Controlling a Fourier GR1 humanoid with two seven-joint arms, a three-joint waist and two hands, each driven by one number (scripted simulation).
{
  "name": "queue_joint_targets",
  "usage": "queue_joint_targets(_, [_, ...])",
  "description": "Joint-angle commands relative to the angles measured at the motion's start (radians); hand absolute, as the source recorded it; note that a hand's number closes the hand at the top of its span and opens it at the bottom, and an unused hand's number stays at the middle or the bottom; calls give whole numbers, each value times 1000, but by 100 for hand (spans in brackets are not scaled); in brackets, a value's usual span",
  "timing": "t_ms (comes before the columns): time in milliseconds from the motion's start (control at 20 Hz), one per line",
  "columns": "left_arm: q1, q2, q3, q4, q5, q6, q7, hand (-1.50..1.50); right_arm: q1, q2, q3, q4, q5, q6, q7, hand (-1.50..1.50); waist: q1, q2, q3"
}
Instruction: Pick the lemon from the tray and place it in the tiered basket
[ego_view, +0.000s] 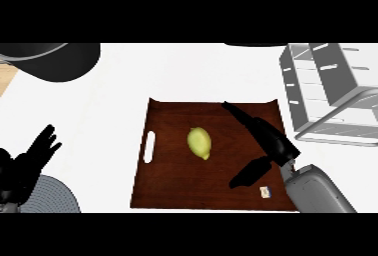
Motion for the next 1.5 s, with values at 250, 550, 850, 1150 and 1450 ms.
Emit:
queue_joint_targets(250, [27,-69,24,-48,-76,-3,38,0,-34,98,-77,177,63,75,-109,-150,4,4,-5])
queue_joint_targets(550, [52,-81,82,-66,-85,-61,48,0,24,104,-134,192,106,95,-211,-150,2,3,-5])
queue_joint_targets(850, [-28,-113,100,1,-133,-66,64,0,-74,185,-162,373,177,67,-298,-150,3,5,-5])
queue_joint_targets(1150, [19,-127,116,-58,-141,-104,82,0,-51,277,-130,254,226,41,-165,-150,1,3,-5])
queue_joint_targets(1450, [6,-128,163,-22,-147,-146,51,0,-86,302,-138,374,248,21,-225,-150,2,3,-5])
